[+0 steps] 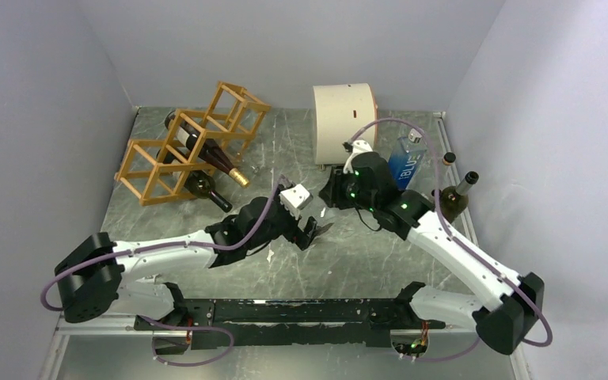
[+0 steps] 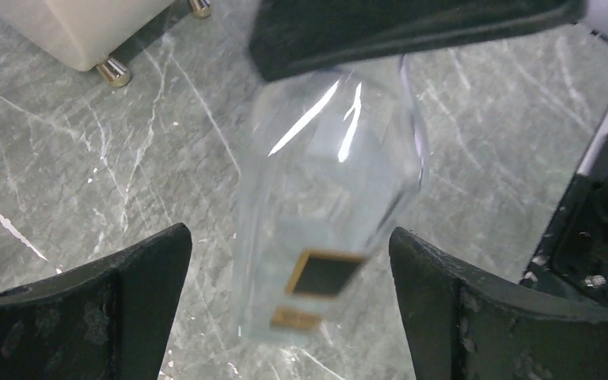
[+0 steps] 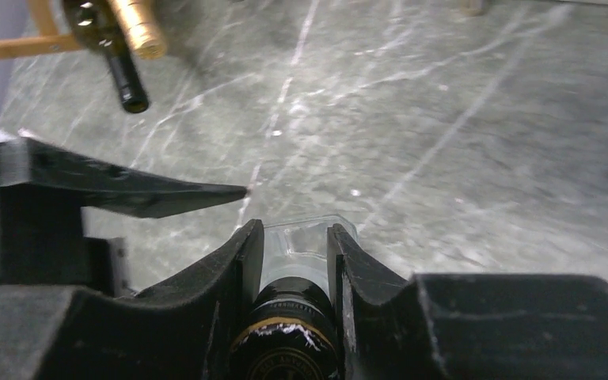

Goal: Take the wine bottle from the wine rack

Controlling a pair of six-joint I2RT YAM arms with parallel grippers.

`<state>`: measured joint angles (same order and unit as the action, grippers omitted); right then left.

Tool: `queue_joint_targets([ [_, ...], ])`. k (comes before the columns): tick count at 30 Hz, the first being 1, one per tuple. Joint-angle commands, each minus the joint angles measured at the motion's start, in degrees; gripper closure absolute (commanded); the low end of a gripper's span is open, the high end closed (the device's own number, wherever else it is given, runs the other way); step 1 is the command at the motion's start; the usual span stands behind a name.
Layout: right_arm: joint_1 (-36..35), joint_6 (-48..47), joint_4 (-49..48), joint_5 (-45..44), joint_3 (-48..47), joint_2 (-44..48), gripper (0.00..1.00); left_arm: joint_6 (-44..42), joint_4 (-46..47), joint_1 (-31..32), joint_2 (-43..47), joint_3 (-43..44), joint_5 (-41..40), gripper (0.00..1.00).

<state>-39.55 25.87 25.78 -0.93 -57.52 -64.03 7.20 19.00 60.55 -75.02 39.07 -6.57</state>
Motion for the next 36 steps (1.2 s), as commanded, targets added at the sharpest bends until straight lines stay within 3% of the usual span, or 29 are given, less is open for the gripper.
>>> queue_joint_targets([
  [1,0.3,2.0,3.4,-17.8,-3.0,8.4,1.0,4.5,-5.1,0.1,5.2,3.1,0.2,0.02],
  [11,0.4,5.2,17.7,-46.8,-7.1,14.5,1.0,9.0,-19.3,0.1,16.1,5.1,-12.2,0.02],
  [17,0.9,3.4,14.0,-59.3,-5.7,14.0,1.0,8.2,-25.8,0.0,18.9,8.6,-15.5,0.02],
  [23,5.1,-0.3,7.8,-61.6,-5.5,11.3,1.0,9.5,-31.1,0.0,20.8,10.8,-16.4,0.02],
  [31,19.3,-1.9,2.0,-52.4,-3.7,7.7,1.0,10.8,-34.7,0.0,25.1,12.0,-18.4,0.02],
  [36,23.4,-3.1,-3.5,-48.0,-0.6,6.8,1.0,10.3,-35.9,0.0,27.3,13.0,-18.9,0.02],
])
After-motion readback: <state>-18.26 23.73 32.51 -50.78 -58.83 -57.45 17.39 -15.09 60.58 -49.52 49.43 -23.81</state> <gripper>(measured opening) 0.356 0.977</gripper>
